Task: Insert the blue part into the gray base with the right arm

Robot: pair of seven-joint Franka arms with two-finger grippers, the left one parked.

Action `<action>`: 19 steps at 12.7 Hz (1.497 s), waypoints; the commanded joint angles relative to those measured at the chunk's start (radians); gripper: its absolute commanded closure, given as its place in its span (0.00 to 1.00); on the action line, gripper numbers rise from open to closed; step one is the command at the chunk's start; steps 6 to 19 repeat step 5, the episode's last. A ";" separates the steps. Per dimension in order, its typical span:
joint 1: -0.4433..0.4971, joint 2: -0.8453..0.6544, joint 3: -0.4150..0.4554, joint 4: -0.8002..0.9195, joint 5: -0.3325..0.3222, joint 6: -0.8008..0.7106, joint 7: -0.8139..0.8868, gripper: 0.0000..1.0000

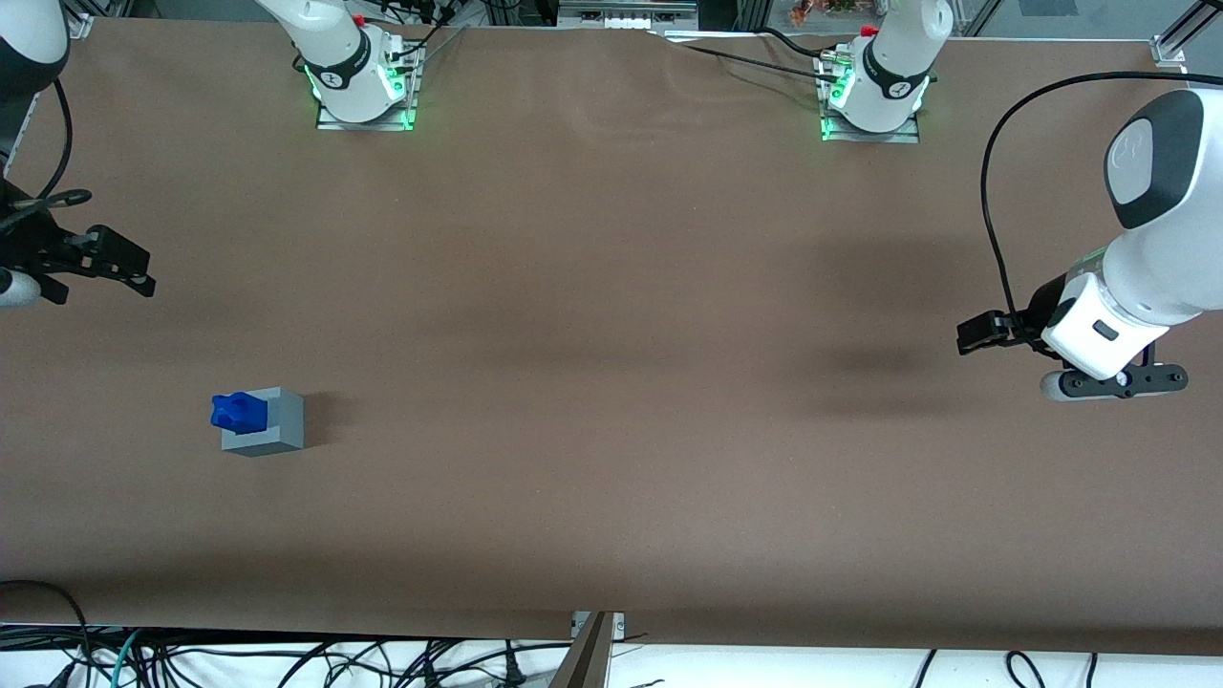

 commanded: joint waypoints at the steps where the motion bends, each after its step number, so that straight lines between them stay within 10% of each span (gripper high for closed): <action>1: -0.018 0.005 0.009 0.002 0.011 -0.003 0.009 0.00; 19: -0.021 0.019 0.009 0.002 0.008 0.000 0.009 0.00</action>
